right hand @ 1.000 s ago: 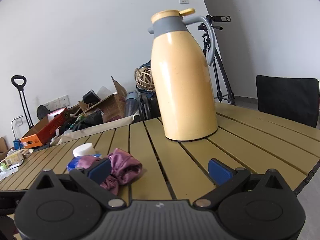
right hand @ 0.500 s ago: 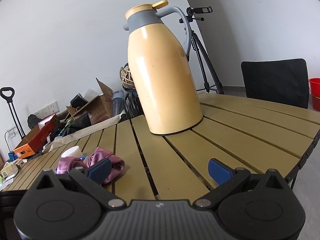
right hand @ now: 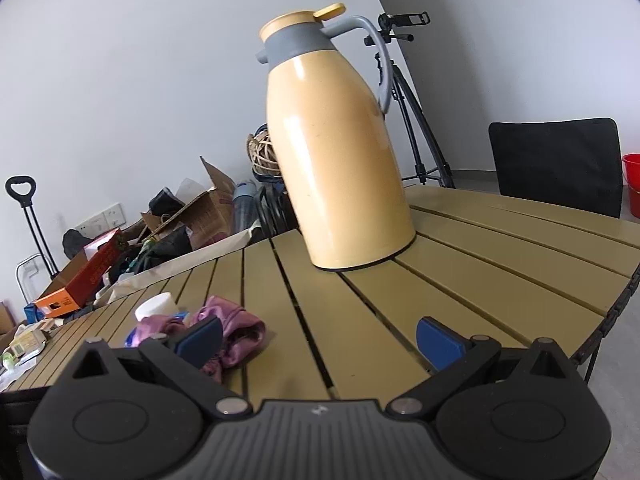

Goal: Collect trash
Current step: 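Grasp the white paper triangle with the left tool, then close the right tool on the pink satin cloth while the left tool holds the triangle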

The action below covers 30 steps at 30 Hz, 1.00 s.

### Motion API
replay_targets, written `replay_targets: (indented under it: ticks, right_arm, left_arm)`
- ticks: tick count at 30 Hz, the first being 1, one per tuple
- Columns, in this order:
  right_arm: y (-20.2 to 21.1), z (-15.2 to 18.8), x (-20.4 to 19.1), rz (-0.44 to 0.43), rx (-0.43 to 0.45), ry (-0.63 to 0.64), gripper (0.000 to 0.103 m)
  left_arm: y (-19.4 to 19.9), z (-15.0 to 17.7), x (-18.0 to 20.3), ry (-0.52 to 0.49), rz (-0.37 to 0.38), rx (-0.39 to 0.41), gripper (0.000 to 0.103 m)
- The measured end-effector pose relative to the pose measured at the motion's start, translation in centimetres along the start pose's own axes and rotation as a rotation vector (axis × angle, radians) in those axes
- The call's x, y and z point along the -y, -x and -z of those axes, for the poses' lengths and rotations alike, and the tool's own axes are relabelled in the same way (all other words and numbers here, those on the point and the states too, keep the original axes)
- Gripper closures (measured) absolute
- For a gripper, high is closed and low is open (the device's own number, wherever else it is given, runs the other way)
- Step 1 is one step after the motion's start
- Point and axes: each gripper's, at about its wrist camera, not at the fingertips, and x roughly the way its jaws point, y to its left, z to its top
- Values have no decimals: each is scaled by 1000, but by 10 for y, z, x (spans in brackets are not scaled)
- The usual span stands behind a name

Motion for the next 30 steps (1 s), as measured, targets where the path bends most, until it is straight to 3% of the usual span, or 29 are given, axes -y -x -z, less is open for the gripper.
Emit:
replay_targets:
  ticks: [9, 21, 30]
  right_arm:
    - [5, -4, -26, -48, -4, 5, 0]
    - [4, -2, -90, -71, -5, 92, 0]
    - [-35, 5, -123, 26, -142, 214, 0]
  left_arm:
    - [21, -5, -32, 25, -53, 26, 73]
    - [39, -9, -88, 114, -104, 32, 73]
    - [48, -10, -115, 148, -130, 39, 73]
